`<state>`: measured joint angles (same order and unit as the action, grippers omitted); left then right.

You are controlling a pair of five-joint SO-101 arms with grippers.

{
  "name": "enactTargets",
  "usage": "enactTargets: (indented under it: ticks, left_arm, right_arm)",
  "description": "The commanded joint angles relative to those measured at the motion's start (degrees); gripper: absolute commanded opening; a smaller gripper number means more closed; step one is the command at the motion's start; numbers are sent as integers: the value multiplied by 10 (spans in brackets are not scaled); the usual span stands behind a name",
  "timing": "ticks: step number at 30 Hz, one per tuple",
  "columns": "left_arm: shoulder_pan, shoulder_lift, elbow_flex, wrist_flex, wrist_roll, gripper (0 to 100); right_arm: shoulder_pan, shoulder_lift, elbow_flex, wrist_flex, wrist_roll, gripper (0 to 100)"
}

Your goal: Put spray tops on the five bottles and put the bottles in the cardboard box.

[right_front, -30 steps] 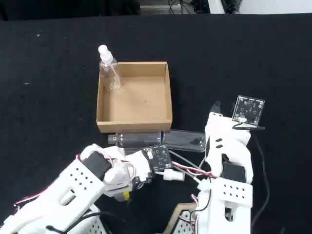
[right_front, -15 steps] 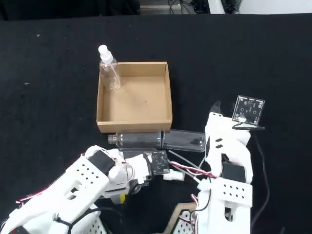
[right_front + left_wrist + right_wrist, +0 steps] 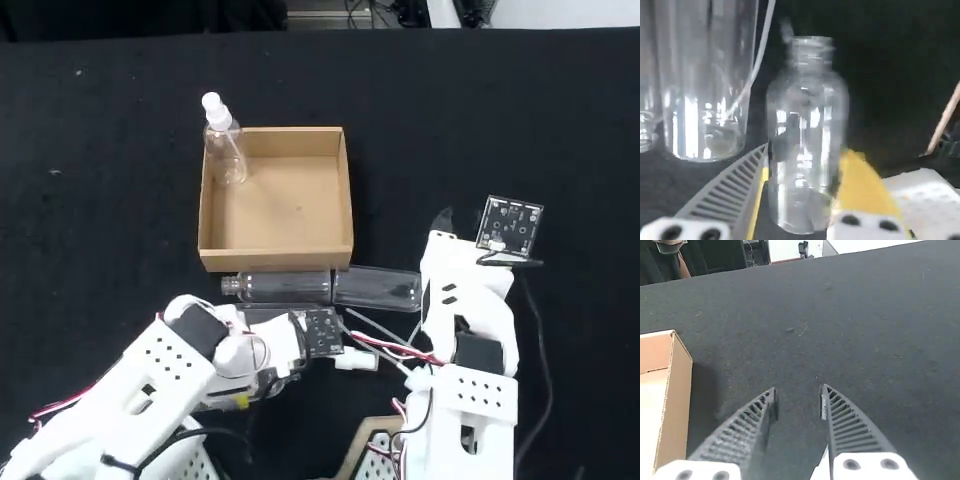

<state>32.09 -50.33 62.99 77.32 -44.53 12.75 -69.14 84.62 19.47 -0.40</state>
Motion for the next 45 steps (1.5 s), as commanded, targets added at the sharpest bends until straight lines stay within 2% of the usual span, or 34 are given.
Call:
enactTargets:
  ticks: [1,7,10,15,23,25,29,30,33,37,40,45]
  left_arm:
    - [-5,-24,-21,3,-4,62]
    - [-5,-33,7,2,-2,213]
    - [-5,-29,24,-18,-1,255]
    - [-6,-26,85,-108,0,241]
    - [-18,-30,102,-171,25,240]
    - [-20,-31,113,-178,24,199]
    - [-22,-33,120,-176,25,20]
    - [-22,-33,121,-174,25,30]
    - [-18,-33,102,-123,22,71]
    - [-24,-33,30,-25,20,26]
    - [-44,-33,-42,51,8,30]
    - [-143,-31,-162,136,-82,30]
  right_arm:
    - [7,-11,-7,-18,2,127]
    - [7,-11,-7,-18,2,127]
    - [7,-11,-7,-18,2,127]
    - [7,-11,-7,-18,2,127]
    - [7,-11,-7,-18,2,127]
    - [7,-11,-7,-18,2,127]
    - [7,-11,-7,-18,2,127]
    - [7,-11,-7,-18,2,127]
    - [7,-11,-7,-18,2,127]
    - [7,-11,-7,-18,2,127]
    - [7,-11,-7,-18,2,127]
    - [7,-11,-7,-18,2,127]
